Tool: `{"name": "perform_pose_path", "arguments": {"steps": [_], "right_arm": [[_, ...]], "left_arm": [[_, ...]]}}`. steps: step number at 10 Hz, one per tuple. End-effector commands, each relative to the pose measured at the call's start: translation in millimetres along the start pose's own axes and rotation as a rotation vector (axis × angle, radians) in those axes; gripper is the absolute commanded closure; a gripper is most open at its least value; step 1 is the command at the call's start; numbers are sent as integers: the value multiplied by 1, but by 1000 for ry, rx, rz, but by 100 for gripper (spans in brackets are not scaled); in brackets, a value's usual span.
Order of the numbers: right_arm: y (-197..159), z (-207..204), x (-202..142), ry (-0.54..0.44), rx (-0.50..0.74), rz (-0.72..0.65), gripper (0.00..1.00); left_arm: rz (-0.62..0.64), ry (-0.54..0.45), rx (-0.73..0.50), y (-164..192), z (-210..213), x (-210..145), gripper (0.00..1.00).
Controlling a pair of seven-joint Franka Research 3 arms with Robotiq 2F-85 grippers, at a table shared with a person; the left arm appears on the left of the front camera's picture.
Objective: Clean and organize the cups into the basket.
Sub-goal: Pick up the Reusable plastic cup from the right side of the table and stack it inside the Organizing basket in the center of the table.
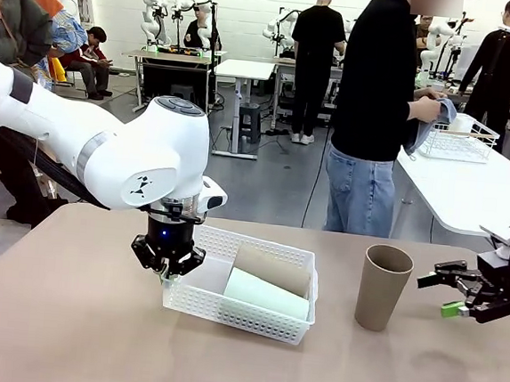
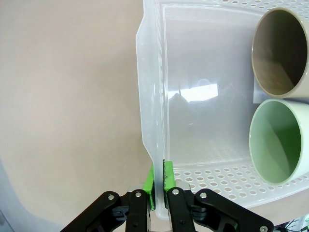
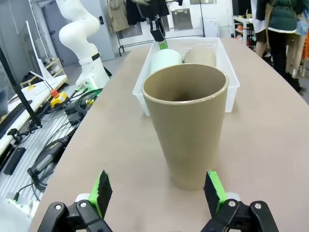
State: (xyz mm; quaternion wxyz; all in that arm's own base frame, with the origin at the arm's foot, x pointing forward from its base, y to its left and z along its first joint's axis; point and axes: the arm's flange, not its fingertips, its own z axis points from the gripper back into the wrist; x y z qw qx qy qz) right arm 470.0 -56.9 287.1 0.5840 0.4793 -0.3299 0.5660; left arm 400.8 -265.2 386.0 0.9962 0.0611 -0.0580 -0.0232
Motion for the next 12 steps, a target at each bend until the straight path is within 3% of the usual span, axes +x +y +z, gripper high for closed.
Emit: {"name": "perform_pose_path", "arguments": {"steps": [1,7,12], "right_arm": [[-16,-12,4,7,1,-35,0],[-49,-35,13,-31,21,-55,0],[-62,-57,6,-8,56,-68,0]], "left_arm": [[-4,-10,5,2,1,0,100],[-4,-10,5,2,1,0,100],[-4,-10,5,2,1,0,100]]}}
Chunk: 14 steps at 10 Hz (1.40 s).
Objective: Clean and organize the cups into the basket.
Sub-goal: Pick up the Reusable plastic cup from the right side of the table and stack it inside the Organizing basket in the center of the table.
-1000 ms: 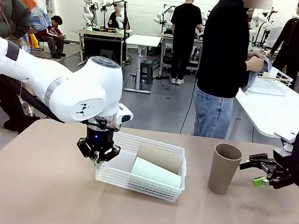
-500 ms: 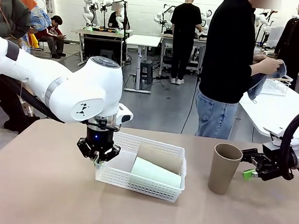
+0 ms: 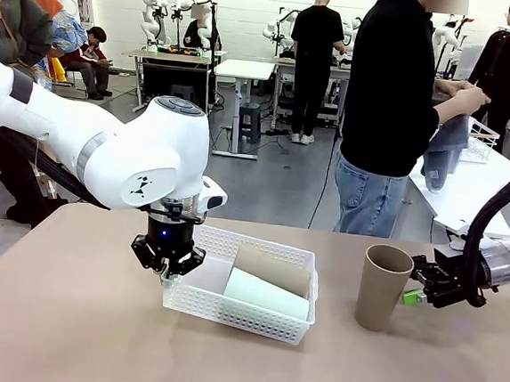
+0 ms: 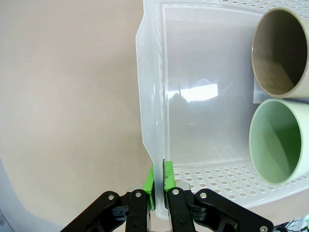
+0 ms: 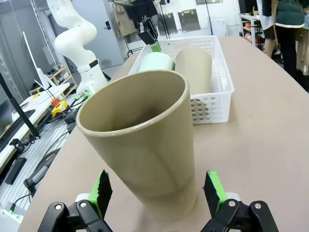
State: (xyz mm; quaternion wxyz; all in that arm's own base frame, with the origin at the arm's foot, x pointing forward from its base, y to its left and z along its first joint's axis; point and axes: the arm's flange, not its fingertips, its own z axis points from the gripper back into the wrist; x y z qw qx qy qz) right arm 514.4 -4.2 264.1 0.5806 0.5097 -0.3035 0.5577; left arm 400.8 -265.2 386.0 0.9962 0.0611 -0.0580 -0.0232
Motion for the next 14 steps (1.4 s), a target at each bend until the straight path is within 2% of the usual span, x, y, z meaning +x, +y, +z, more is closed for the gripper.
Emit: {"name": "perform_pose_path", "arguments": {"steps": [1,6,7,8,9,10,11,13,14], "right_arm": [[-12,-14,4,4,12,-17,0],[-24,-46,0,18,98,-2,0],[-24,-45,-1,30,112,5,59],[-24,-44,-1,31,114,10,59],[-24,-43,-1,34,114,14,100],[-22,-40,0,31,111,20,64],[-20,-37,1,32,106,24,100],[6,-29,19,52,52,9,100],[30,-25,39,26,61,13,100]], "left_arm": [[-4,-10,5,2,1,0,100],[-4,-10,5,2,1,0,100],[-4,-10,5,2,1,0,100],[-4,-10,5,2,1,0,100],[-4,-10,5,2,1,0,100],[-4,-10,5,2,1,0,100],[-4,-10,5,2,1,0,100],[-4,-10,5,2,1,0,100],[-4,-10,5,2,1,0,100]]}}
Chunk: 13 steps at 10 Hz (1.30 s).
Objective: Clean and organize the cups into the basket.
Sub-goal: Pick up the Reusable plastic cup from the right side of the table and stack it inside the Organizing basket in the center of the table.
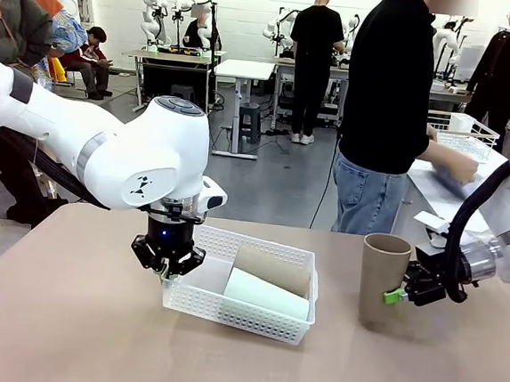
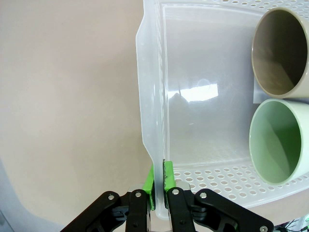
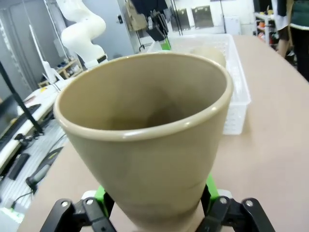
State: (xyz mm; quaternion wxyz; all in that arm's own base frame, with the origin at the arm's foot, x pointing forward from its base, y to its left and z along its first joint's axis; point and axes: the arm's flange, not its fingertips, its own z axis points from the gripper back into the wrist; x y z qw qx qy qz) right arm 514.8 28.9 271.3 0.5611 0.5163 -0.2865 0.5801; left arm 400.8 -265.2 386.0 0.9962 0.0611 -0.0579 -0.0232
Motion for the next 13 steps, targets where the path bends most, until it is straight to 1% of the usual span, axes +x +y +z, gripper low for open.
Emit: {"name": "perform_pose_path", "arguments": {"steps": [1,2,4,5,6,7,8,13], "right_arm": [[62,7,47,-4,-42,-60,100],[94,11,72,3,-102,-74,100],[157,10,121,-24,-161,-48,100],[175,8,136,-37,-183,-45,100],[185,9,146,-51,-203,-32,100],[190,7,147,-48,-207,-24,100],[178,14,140,-14,-164,-17,100],[178,14,140,-14,-164,-17,100]], "left_arm": [[-4,-10,5,2,1,0,100],[-4,-10,5,2,1,0,100],[-4,-10,5,2,1,0,100],[-4,-10,5,2,1,0,100],[-4,-10,5,2,1,0,100],[-4,-10,5,2,1,0,100],[-4,-10,5,2,1,0,100],[-4,-10,5,2,1,0,100]]}}
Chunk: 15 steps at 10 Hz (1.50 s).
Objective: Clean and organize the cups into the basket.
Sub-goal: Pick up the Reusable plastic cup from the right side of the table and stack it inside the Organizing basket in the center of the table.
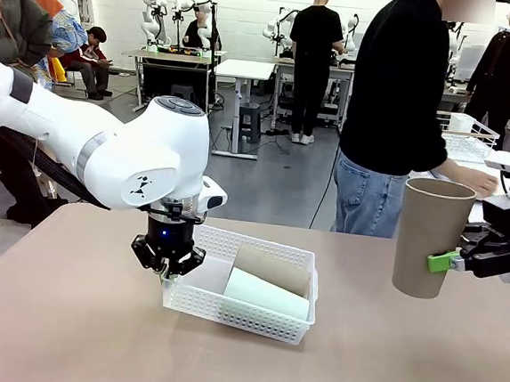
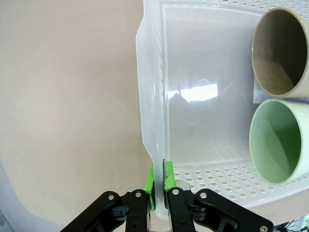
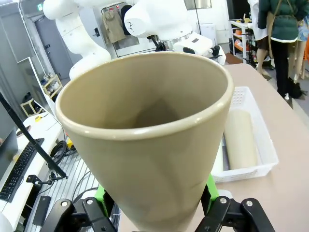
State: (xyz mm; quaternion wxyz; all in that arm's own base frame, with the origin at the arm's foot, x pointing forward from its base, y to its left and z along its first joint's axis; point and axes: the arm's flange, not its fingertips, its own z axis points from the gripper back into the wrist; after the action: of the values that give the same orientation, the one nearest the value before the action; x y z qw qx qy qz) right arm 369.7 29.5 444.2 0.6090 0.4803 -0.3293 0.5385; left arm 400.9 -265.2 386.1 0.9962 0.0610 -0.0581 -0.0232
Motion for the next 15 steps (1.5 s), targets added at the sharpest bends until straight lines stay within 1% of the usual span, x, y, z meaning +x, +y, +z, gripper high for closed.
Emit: {"name": "perform_pose_path", "arguments": {"steps": [1,2,3,4,5,6,8,9,10,12,13,14,15], "right_arm": [[-2,2,5,6,0,21,100],[0,0,0,0,0,0,16],[7,-20,35,133,-20,-9,16],[13,-44,73,253,-5,14,16],[18,-65,100,368,13,0,16],[19,-87,119,529,10,-46,16],[22,-137,143,860,-20,-141,16],[24,-155,151,963,-43,-166,16],[25,-171,158,1025,-84,-173,16],[17,-201,159,1098,-129,-174,16],[13,-208,156,1114,-169,-177,16],[11,-206,150,1096,-229,-156,16],[22,-205,149,1103,-134,-161,16]], "left_arm": [[-4,-10,5,2,1,0,100],[-4,-10,5,2,1,0,100],[-4,-10,5,2,1,0,100],[-4,-10,5,2,1,0,100],[-4,-10,5,2,1,0,100],[-4,-10,5,2,1,0,100],[-4,-10,5,2,1,0,100],[-4,-10,5,2,1,0,100],[-4,-10,5,2,1,0,100],[-4,-10,5,2,1,0,100],[-4,-10,5,2,1,0,100],[-4,-10,5,2,1,0,100],[-4,-10,5,2,1,0,100]]}}
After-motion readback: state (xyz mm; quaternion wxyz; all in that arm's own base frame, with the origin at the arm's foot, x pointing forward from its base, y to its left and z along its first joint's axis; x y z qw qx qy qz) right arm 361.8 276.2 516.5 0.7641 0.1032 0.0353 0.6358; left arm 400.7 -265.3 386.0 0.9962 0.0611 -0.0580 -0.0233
